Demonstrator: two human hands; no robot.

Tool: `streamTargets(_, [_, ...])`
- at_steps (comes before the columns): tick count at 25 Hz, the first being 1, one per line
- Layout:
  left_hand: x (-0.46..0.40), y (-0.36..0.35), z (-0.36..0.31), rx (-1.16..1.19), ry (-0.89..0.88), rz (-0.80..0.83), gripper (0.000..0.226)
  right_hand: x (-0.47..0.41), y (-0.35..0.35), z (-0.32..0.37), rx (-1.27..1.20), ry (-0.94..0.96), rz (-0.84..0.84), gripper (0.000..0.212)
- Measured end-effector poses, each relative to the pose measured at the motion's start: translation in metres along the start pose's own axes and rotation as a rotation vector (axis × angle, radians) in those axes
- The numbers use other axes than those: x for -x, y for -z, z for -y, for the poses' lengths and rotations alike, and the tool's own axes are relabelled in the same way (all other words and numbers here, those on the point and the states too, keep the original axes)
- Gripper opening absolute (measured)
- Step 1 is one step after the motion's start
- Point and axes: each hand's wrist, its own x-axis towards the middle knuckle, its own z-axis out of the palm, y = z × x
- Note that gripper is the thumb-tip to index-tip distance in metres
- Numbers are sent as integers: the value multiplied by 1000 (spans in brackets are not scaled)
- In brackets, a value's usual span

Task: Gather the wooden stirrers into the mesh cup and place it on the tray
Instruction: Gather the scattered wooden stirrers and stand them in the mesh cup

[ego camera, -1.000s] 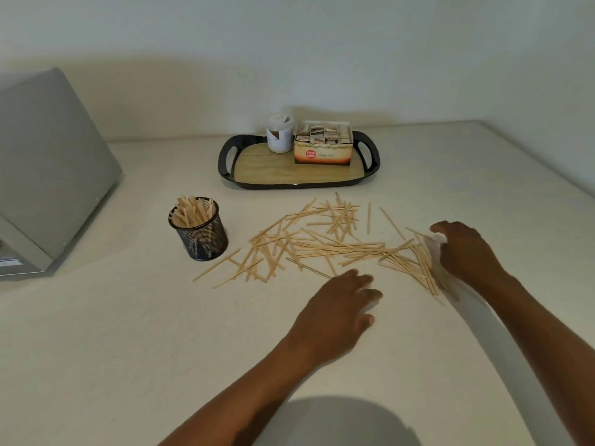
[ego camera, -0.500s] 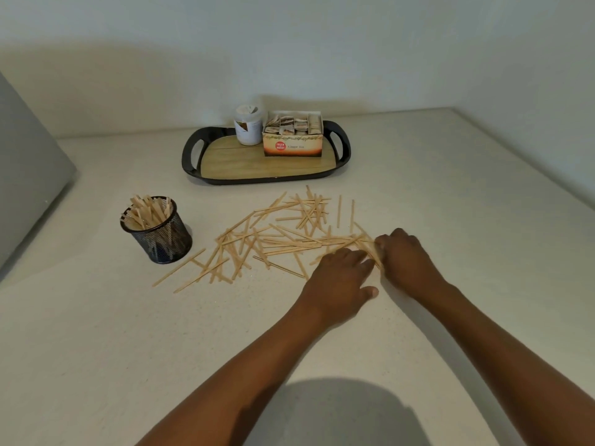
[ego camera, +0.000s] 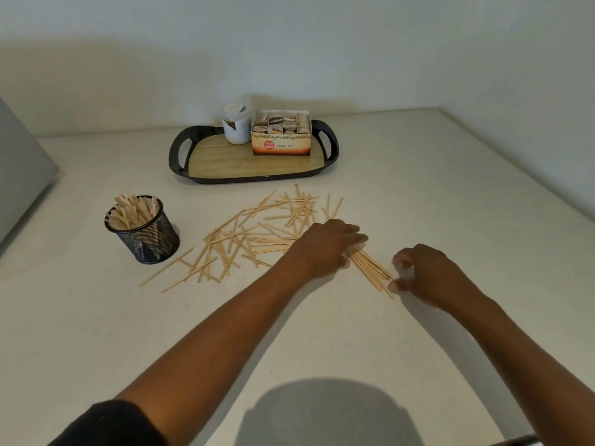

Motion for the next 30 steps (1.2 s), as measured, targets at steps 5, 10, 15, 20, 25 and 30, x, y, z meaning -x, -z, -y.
streamTargets(5, [-16, -1, 2, -41, -46, -19, 31, -3, -24, 9, 28, 82, -146, 19])
streamTargets(10, [-12, -5, 4, -82, -79, -102, 19, -14, -39, 24, -9, 126, -264, 15])
streamTargets(15, [-7, -19, 2, -239, -157, -167, 20, -14, -42, 31, 26, 173, -293, 17])
streamTargets(20, [-5, -26, -1, -259, -171, -209, 18, -11, -48, 36, 195, 166, -333, 24])
streamTargets(25, [-4, -27, -3, -264, -161, -200, 20, -20, -48, 42, 355, 162, -307, 19])
streamTargets(30, [0, -23, -9, -345, -132, -257, 22, -21, -42, 45, 373, 192, -299, 17])
